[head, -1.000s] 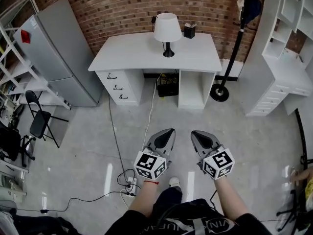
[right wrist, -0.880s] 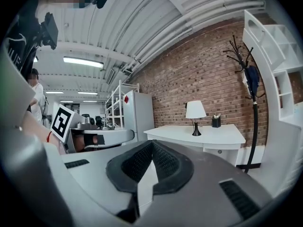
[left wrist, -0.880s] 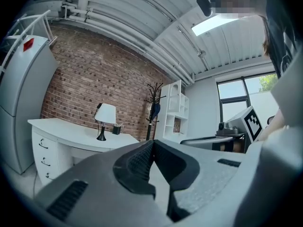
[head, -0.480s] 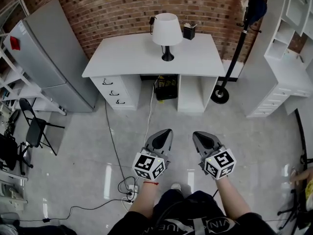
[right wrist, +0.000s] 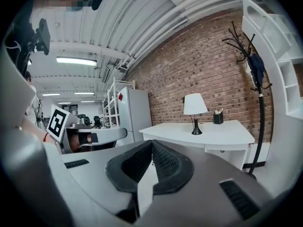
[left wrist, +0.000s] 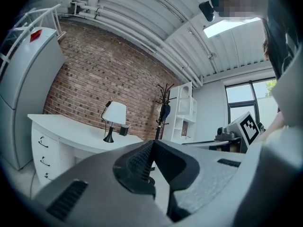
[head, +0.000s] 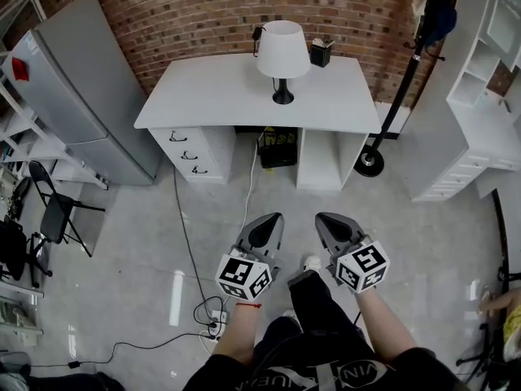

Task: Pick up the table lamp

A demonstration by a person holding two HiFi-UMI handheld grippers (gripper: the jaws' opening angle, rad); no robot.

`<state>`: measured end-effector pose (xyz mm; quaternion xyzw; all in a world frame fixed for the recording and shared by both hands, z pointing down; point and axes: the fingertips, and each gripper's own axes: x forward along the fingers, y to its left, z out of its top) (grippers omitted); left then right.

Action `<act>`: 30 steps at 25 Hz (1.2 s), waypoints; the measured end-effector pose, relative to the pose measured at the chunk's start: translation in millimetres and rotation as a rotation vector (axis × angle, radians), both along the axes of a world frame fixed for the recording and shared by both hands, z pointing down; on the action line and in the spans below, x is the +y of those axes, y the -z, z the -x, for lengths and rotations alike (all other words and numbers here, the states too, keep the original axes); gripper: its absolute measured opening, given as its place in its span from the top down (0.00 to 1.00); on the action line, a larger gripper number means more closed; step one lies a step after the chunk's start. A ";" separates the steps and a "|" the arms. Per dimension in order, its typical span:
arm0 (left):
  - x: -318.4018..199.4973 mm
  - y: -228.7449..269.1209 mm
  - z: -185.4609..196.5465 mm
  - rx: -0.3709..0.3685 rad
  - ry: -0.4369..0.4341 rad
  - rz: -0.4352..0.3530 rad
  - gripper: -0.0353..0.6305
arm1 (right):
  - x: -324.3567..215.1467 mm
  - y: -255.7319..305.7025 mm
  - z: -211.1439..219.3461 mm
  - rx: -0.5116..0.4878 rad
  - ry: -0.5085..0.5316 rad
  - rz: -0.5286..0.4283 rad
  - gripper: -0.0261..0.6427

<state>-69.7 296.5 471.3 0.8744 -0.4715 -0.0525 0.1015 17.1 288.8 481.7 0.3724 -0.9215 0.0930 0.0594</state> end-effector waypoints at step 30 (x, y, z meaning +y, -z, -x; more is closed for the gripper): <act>-286.5 -9.1 -43.9 -0.035 0.015 0.038 0.94 | -284.6 -17.5 -7.9 0.029 0.123 0.004 0.96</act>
